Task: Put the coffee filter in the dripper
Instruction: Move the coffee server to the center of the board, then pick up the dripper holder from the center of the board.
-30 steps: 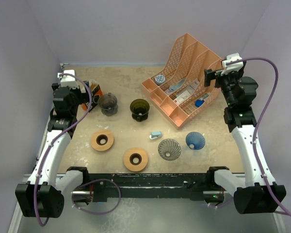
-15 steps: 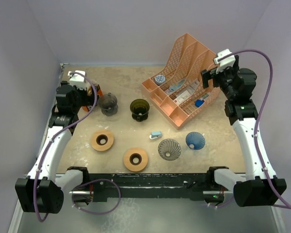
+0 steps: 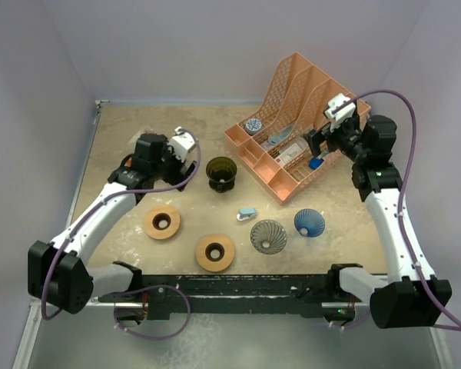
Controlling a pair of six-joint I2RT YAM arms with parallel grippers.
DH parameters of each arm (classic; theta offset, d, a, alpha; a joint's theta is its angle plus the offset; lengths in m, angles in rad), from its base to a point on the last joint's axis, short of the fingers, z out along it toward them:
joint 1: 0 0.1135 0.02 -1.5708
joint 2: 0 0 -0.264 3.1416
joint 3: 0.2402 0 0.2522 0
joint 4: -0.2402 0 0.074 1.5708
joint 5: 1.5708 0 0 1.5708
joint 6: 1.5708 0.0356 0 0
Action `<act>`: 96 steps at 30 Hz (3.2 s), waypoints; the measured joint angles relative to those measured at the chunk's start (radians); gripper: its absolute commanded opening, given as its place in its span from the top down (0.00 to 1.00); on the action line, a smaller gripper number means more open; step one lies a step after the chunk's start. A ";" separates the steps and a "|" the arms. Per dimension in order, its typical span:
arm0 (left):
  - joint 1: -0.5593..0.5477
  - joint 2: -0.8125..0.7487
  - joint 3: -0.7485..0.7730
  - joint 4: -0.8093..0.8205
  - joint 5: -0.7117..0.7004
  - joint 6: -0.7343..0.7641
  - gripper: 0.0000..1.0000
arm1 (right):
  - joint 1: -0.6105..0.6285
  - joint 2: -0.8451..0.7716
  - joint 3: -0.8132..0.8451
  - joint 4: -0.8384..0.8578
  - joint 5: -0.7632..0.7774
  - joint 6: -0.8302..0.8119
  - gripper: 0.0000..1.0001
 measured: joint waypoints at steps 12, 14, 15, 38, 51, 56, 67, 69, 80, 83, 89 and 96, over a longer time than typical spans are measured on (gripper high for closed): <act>-0.261 0.315 0.228 -0.046 0.024 0.079 0.26 | 0.000 0.002 -0.084 0.010 -0.035 0.004 0.00; -0.291 0.364 0.265 -0.057 0.029 0.083 0.29 | 0.000 -0.002 -0.090 0.014 -0.035 0.004 0.00; -0.309 0.399 0.293 -0.067 0.033 0.088 0.31 | 0.000 -0.006 -0.095 0.014 -0.035 0.004 0.00; -0.373 0.700 0.520 -0.265 0.004 0.153 0.95 | 0.000 -0.068 -0.146 0.044 -0.035 0.004 0.00; -0.403 0.462 0.256 -0.287 -0.049 0.212 0.98 | 0.000 -0.064 -0.162 0.051 -0.035 0.004 0.00; -0.460 0.421 0.185 -0.247 -0.093 0.212 0.92 | 0.000 -0.058 -0.162 0.051 -0.035 0.004 0.00; -0.512 0.409 0.132 -0.225 -0.078 0.194 0.60 | 0.000 -0.053 -0.162 0.051 -0.034 0.003 0.00; -0.513 0.403 0.129 -0.238 -0.070 0.192 0.56 | 0.000 -0.053 -0.162 0.051 -0.034 0.003 0.00; -0.510 0.206 0.129 -0.309 -0.093 0.188 0.47 | 0.000 -0.057 -0.162 0.051 -0.034 0.000 0.00; -0.489 0.145 0.129 -0.316 -0.109 0.179 0.46 | 0.000 -0.062 -0.162 0.051 -0.034 0.000 0.00; -0.328 0.003 0.117 -0.325 -0.135 0.149 0.34 | 0.000 -0.064 -0.162 0.051 -0.035 0.000 0.00; -0.220 -0.162 0.056 -0.359 -0.184 0.102 0.27 | 0.000 -0.060 -0.154 0.039 -0.058 -0.006 0.00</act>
